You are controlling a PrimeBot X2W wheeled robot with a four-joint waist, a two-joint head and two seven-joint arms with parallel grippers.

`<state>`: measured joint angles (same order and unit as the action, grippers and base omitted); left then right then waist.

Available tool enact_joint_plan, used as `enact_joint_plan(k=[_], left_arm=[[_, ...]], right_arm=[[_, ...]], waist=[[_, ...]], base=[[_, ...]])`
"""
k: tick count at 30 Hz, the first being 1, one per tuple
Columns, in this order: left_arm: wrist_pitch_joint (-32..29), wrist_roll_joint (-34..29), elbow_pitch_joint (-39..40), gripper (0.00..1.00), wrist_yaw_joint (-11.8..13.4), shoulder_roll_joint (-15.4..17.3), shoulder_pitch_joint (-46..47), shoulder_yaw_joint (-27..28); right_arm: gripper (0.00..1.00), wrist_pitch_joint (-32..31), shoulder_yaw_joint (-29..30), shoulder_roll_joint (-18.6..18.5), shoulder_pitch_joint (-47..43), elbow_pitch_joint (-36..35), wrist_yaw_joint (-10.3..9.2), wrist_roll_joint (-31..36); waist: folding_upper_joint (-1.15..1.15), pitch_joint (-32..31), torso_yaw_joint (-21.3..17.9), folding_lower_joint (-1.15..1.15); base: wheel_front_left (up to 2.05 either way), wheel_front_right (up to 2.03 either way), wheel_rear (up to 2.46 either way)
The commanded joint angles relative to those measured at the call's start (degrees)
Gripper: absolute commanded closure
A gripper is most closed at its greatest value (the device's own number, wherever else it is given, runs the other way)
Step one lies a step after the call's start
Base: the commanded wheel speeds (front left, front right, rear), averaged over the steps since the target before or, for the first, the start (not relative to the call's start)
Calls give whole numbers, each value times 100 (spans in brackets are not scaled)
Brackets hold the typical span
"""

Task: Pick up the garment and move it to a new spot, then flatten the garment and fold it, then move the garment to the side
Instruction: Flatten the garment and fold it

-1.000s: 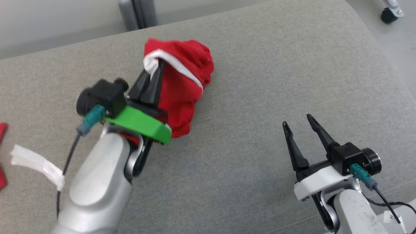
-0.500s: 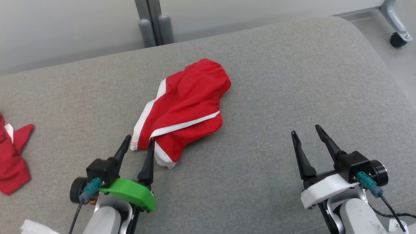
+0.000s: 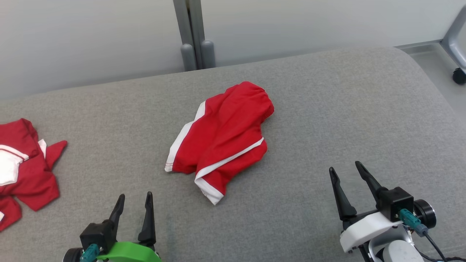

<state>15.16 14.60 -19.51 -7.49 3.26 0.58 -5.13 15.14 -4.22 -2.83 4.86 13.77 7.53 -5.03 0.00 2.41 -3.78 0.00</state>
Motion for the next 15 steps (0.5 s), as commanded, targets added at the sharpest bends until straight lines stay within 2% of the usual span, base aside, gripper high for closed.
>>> enact_joint_plan(k=[1,7,15], left_arm=[[-1,-17,42,0,7,-5,-15,23],[-1,-13,106,0,7,-23,293,-122],[-1,198,277,0,7,-25,902,-365]], right_arm=[[0,2,-1,-16,-42,17,-8,31],[0,2,-88,-20,360,236,-8,400],[0,1,-18,-18,1602,1051,-8,1062]], waist=[[0,56,54,0],[0,424,220,0],[0,1271,653,0]], base=[[0,0,0],[0,0,0],[0,0,0]])
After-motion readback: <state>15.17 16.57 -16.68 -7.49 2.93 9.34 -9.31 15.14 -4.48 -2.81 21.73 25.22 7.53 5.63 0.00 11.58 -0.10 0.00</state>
